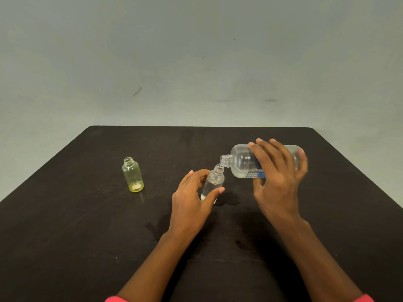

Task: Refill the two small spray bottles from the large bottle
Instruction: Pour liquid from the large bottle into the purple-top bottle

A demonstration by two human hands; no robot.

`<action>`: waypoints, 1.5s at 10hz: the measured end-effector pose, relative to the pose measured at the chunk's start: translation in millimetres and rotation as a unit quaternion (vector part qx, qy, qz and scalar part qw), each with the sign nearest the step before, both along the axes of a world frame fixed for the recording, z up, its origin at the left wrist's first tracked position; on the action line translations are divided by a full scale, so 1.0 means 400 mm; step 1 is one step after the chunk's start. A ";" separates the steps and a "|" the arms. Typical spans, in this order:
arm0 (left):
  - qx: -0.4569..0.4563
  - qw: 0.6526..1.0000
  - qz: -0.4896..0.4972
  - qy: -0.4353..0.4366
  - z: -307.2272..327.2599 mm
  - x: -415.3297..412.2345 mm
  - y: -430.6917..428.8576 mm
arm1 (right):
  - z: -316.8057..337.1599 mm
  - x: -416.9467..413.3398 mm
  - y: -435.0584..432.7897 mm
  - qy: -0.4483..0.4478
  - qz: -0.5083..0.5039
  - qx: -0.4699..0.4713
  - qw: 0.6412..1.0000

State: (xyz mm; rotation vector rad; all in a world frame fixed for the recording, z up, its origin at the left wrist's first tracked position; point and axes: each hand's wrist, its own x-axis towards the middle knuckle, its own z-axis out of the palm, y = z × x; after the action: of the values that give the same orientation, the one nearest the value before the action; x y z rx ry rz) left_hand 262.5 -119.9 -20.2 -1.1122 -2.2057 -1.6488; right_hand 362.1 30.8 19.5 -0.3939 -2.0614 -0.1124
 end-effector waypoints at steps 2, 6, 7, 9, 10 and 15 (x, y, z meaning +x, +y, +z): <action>-0.002 1.000 0.001 -0.002 -0.001 0.000 0.000 | -0.001 0.001 -0.001 0.001 -0.001 -0.001 1.000; -0.011 1.000 0.005 -0.017 0.003 0.003 -0.002 | 0.000 0.002 -0.001 0.001 0.002 -0.002 1.000; -0.013 1.000 0.006 -0.016 0.004 0.002 -0.002 | -0.001 0.002 -0.001 0.001 0.003 -0.002 1.000; -0.012 1.000 0.006 -0.016 0.003 0.002 -0.003 | 0.000 0.002 -0.001 0.003 0.002 -0.001 1.000; -0.015 1.000 0.008 -0.019 0.003 0.001 -0.001 | 0.000 0.002 -0.002 0.003 0.001 0.001 1.000; -0.011 1.000 0.009 -0.018 0.003 0.001 -0.002 | -0.001 0.000 -0.001 0.001 0.000 0.005 1.000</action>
State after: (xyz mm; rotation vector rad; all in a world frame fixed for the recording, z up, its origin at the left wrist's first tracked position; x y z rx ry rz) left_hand 263.0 -120.6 -19.1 -1.0725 -2.2544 -1.6534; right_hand 362.3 30.5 19.2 -0.3879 -2.0591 -0.1219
